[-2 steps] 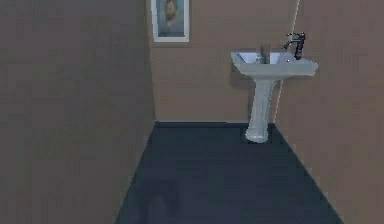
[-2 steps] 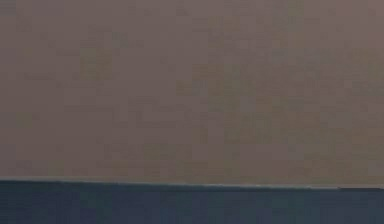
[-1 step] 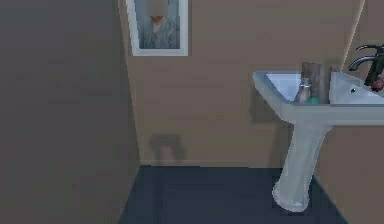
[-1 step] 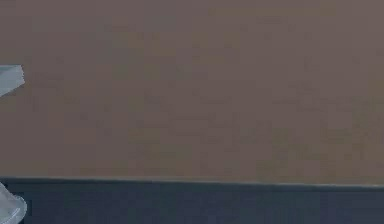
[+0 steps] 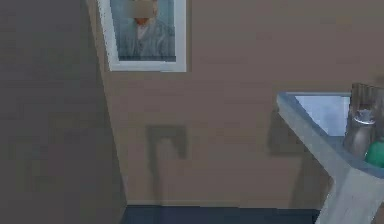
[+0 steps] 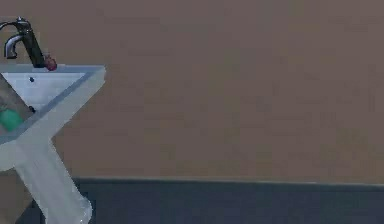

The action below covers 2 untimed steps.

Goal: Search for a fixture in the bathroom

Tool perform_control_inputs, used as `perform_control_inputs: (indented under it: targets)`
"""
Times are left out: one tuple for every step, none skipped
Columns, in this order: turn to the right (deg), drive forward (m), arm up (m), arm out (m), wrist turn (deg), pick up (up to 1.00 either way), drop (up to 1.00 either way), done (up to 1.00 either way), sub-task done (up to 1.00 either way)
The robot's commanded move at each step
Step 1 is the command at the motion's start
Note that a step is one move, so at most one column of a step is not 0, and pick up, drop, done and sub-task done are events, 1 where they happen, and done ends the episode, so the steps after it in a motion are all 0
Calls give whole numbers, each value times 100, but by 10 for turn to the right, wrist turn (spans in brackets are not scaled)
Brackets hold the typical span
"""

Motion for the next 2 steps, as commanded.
perform_control_inputs:
  targets:
    - [450,0,0,0,0,0,0,0,0]
    - [0,0,0,0,0,0,0,100,0]
